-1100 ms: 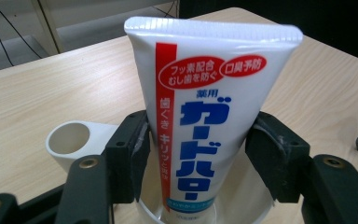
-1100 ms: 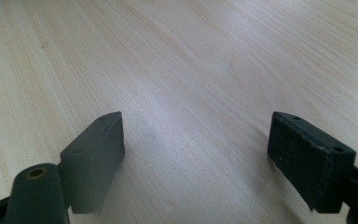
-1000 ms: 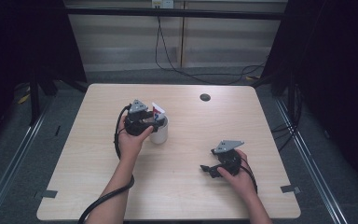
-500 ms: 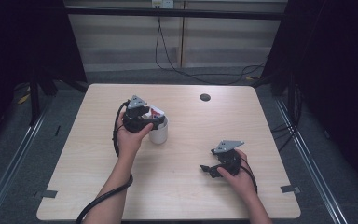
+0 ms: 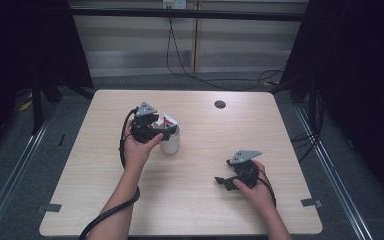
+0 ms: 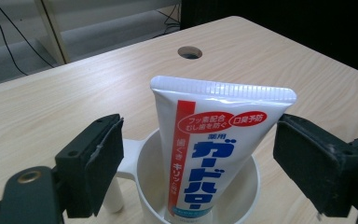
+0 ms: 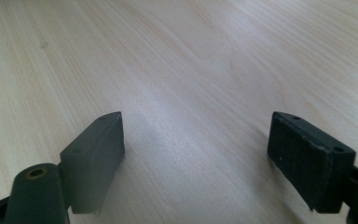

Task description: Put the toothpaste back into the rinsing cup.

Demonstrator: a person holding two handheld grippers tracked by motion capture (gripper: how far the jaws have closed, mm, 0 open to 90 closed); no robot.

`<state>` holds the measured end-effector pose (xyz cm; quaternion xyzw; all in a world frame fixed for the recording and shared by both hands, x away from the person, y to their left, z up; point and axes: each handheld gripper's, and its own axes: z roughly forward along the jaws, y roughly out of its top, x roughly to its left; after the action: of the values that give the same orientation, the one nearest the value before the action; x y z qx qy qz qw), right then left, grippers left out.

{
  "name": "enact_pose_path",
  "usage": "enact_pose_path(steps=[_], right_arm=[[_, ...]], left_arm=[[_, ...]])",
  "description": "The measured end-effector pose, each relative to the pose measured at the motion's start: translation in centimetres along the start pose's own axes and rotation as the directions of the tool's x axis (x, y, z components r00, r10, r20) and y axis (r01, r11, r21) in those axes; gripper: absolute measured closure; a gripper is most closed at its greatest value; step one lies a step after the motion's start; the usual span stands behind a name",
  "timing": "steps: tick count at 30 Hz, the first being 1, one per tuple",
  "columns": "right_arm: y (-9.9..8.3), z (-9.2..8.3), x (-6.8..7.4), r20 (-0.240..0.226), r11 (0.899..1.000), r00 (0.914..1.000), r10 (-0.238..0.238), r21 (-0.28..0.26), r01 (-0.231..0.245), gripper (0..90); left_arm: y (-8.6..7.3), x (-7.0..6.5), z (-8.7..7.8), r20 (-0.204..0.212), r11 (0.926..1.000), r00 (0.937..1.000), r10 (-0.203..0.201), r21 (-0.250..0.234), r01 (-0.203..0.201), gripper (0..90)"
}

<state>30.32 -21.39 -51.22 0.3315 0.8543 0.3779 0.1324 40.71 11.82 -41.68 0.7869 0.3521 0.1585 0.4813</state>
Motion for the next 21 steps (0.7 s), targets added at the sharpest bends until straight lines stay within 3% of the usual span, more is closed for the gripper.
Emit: enact_pose_path(steps=[11, 21], right_arm=[[0.0, 0.0, 0.0, -0.001, 1.0, 1.0, 0.001, 0.001, -0.001, 18.4], [0.0, 0.0, 0.0, -0.001, 1.0, 1.0, 0.003, 0.002, -0.003, 18.4]], left_arm=[[-0.2, 0.3, -0.6, 0.003, 0.9999, 1.0, -0.008, 0.006, 0.008, 16.3], [-0.6, 0.3, -1.1, 0.021, 0.9991, 0.9996, 0.019, 0.038, -0.02, 16.2]])
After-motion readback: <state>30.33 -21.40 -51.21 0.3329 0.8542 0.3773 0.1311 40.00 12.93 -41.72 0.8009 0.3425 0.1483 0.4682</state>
